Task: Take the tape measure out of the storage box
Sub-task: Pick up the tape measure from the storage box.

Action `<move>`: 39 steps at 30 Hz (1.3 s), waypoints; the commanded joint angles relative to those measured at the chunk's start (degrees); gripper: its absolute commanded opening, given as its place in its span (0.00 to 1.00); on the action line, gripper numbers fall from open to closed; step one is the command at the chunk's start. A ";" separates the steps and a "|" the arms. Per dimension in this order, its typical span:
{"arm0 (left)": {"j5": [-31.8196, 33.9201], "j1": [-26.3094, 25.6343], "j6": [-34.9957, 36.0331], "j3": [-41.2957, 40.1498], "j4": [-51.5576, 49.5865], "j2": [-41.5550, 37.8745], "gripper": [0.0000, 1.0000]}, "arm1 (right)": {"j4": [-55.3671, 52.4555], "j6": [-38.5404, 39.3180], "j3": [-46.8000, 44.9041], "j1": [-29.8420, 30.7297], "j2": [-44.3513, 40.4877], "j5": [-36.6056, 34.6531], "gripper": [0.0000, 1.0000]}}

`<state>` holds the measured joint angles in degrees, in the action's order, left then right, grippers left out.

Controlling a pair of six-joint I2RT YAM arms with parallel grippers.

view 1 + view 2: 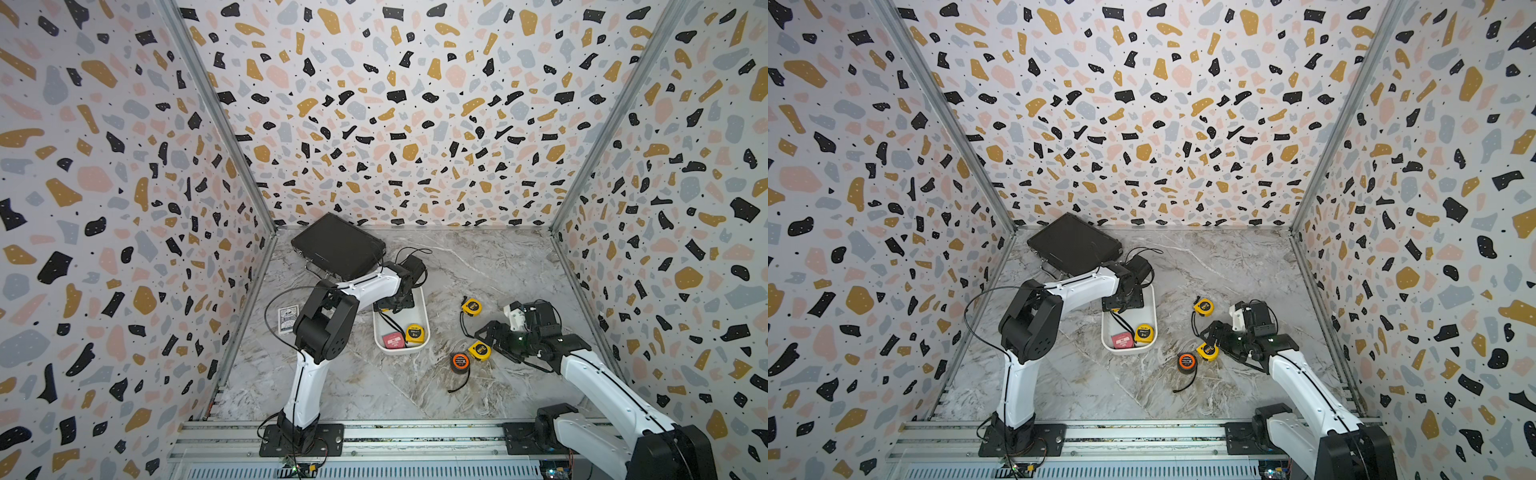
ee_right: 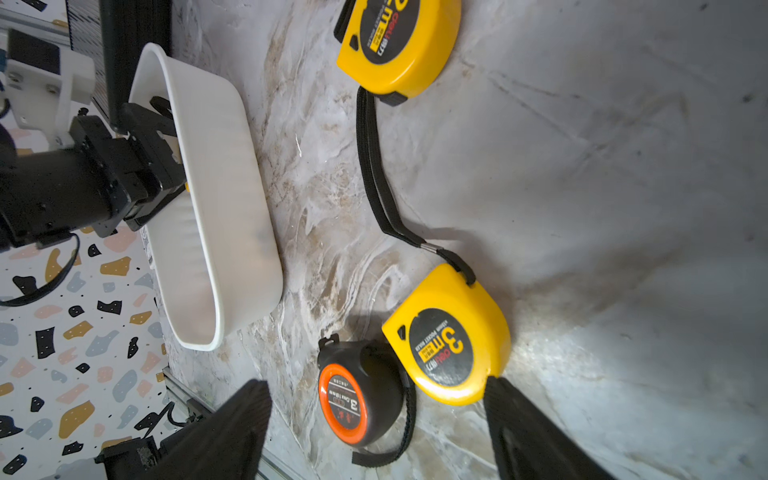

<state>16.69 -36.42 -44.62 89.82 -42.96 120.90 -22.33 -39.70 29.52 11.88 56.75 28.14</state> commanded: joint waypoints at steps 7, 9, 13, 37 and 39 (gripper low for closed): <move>-0.57 0.82 -0.50 -2.04 2.57 -1.87 0.85 | 0.44 0.64 2.39 -0.07 0.75 0.41 0.86; -0.32 1.00 -1.01 -2.67 2.94 -2.38 0.84 | 0.70 0.55 2.43 -0.18 0.90 0.51 0.86; -0.33 1.78 -1.62 -2.69 2.93 -2.02 0.84 | 1.09 0.46 2.56 -0.16 1.30 0.64 0.86; -4.16 4.05 -1.93 -1.09 2.79 -0.39 0.11 | 2.16 0.94 4.19 -0.10 3.63 2.08 0.85; -4.46 4.08 -1.94 -0.89 2.13 -1.55 0.00 | 2.35 0.90 4.32 -0.08 3.55 2.50 0.85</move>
<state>13.85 -32.69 -46.11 87.94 -38.57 120.66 -20.08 -39.55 31.68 11.88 60.42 29.43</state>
